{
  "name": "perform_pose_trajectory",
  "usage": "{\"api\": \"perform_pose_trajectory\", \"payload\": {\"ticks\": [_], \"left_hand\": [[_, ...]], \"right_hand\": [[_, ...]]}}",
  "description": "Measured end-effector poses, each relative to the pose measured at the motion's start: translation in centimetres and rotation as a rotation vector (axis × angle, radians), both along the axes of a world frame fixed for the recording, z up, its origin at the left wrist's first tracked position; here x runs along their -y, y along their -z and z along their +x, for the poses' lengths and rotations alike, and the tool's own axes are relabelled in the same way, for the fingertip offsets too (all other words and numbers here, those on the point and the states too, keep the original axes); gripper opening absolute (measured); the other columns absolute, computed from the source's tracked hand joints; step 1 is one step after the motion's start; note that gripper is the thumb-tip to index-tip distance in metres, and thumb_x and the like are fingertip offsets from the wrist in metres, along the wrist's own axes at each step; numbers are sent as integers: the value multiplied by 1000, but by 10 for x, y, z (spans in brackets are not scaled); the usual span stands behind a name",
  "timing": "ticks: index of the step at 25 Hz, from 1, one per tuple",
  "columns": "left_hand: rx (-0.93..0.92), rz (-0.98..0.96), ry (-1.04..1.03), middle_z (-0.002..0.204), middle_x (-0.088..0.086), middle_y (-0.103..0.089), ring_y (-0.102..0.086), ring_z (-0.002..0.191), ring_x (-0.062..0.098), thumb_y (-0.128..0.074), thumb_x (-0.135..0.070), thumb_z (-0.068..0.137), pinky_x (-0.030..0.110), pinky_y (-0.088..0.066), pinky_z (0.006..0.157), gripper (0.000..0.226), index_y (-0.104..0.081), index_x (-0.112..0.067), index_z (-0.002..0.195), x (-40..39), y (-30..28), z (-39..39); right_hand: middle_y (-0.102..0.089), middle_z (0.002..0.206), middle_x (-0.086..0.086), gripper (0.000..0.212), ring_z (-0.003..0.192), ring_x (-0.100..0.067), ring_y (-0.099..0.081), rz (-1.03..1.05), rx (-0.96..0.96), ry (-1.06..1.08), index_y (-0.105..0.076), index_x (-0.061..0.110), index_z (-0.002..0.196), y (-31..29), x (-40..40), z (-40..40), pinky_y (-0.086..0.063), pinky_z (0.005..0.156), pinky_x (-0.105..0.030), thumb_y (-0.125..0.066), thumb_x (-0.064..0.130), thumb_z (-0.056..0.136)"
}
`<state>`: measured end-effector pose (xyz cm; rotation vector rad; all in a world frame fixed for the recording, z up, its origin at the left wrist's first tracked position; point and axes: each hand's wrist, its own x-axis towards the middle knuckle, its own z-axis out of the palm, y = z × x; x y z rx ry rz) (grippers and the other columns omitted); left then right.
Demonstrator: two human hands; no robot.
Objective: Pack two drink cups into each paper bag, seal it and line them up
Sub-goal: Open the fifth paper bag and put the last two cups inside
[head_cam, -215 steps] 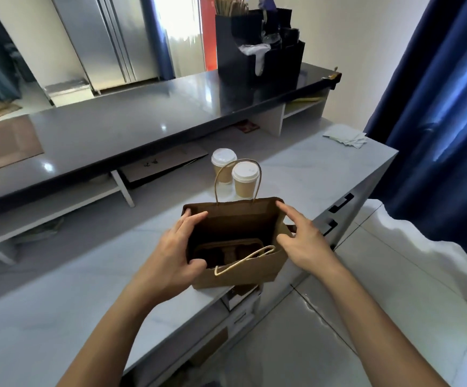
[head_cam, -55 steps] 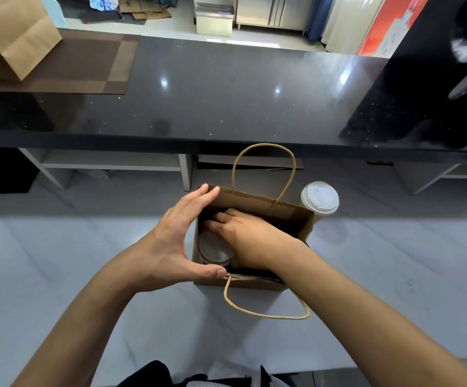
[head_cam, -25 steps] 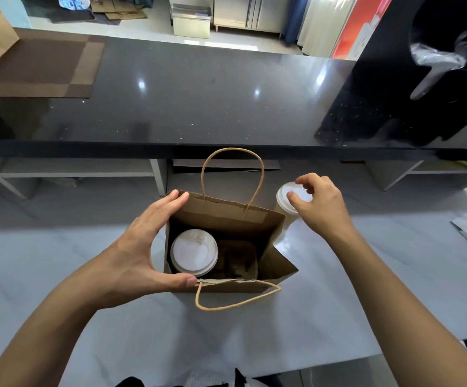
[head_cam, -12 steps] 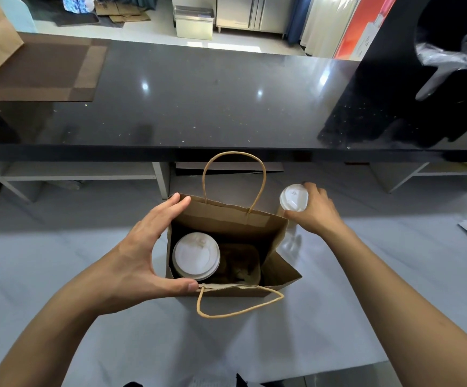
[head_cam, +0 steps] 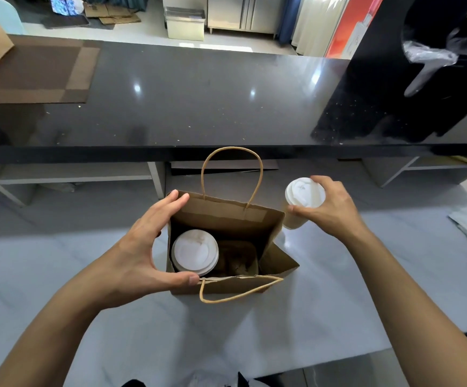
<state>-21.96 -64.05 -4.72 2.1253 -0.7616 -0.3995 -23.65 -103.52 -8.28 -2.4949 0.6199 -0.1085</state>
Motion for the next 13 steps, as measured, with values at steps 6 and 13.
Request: {"api": "perform_pose_trajectory", "payload": {"ticks": [6,13], "left_hand": [[9,11,2,159,-39,-4,-13,149,-6,-82,-72,57,37,-31,118,117,-13,-60,151,0,3,1],[11,25,12,159,-40,3,-12,151,1,-79,-74,57,40,-32,119,116,-11,-61,151,0,2,0]], "right_hand": [[-47,135,0,89,120,-23,-51,97,175,-11,-48,29,144,-47,-13,-28,-54,92,-36,-88,54,68],[-50,130,11,84,110,-6,-55,191,343,-40,-49,39,141,-99,-36,-66,-45,72,-10,-77,64,66]]}}
